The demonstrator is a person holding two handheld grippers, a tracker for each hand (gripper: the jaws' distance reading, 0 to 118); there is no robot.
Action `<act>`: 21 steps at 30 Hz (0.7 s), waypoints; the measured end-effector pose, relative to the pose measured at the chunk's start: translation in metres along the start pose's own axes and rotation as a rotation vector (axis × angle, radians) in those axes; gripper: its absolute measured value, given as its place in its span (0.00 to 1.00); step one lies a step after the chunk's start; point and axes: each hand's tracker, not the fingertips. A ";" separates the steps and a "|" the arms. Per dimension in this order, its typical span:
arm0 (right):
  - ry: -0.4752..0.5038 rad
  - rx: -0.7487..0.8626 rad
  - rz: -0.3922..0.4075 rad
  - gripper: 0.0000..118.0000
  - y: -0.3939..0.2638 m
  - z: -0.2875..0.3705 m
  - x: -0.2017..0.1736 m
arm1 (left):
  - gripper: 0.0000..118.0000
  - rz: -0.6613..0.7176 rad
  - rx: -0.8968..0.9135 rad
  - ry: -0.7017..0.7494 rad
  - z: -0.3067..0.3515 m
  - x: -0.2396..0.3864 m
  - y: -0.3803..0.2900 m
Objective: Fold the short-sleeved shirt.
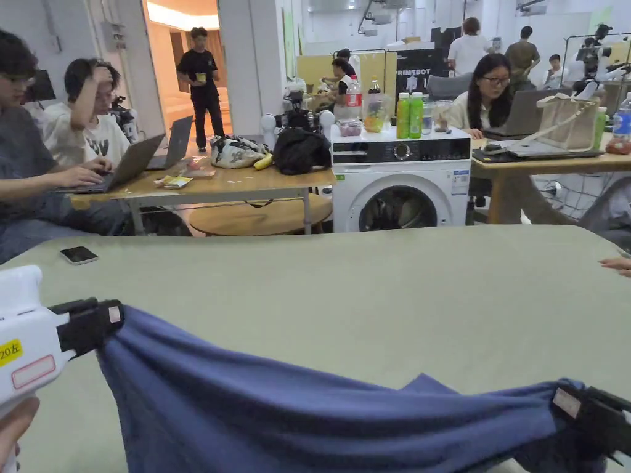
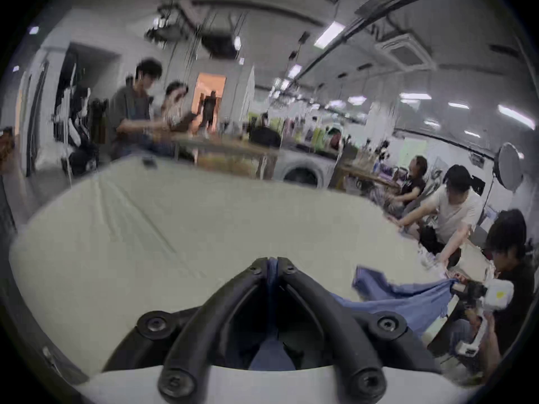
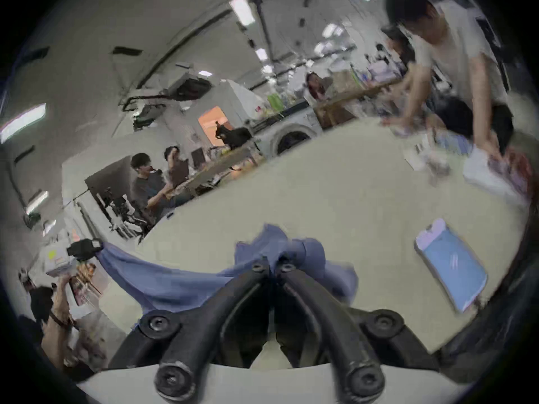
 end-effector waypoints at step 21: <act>-0.010 0.213 0.216 0.00 0.230 -0.089 -0.112 | 0.00 -0.074 0.252 0.132 -0.059 0.010 0.158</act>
